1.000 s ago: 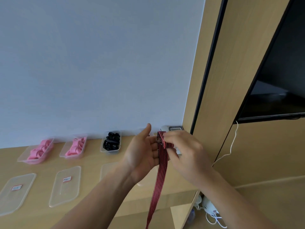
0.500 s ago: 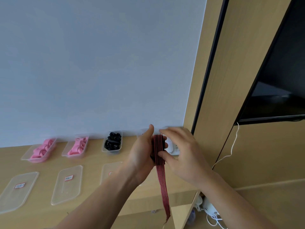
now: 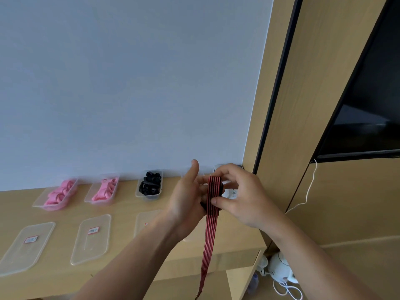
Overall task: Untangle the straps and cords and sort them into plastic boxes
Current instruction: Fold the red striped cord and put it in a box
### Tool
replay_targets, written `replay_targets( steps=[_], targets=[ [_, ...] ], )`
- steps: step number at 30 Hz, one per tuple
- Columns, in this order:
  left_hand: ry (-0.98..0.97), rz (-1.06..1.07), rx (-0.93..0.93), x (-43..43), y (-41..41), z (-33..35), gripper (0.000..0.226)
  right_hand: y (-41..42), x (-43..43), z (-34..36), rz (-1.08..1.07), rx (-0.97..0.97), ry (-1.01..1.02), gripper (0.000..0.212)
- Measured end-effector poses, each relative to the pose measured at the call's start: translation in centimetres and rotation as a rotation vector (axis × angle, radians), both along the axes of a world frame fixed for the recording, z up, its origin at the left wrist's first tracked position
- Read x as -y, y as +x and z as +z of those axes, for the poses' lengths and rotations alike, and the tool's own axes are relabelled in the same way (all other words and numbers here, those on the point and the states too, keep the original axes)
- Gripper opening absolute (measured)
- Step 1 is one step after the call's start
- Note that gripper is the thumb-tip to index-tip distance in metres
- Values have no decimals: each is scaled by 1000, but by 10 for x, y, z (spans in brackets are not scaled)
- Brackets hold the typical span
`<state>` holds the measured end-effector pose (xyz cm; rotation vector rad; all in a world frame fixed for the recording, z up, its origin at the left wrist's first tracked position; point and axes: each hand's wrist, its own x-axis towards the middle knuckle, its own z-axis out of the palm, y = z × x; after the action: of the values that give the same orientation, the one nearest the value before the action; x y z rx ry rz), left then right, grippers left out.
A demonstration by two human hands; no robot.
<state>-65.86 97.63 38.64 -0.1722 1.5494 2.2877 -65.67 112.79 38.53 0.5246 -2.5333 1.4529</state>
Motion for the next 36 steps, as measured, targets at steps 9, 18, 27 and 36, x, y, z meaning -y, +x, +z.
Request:
replay_targets(
  steps=[9, 18, 27, 36],
  targets=[
    [-83, -96, -12, 1, 6, -13, 77, -11, -5, 15, -83, -24, -147, 47],
    [-4, -118, 34, -4, 7, -9, 75, -4, -2, -8, -187, -532, -25, 41],
    [257, -8, 121, 4, 2, 4, 48, 8, 12, -46, -50, -801, 85, 12],
    [132, -23, 52, -7, 3, -7, 36, 18, 7, -26, -164, -414, 98, 73]
  ],
)
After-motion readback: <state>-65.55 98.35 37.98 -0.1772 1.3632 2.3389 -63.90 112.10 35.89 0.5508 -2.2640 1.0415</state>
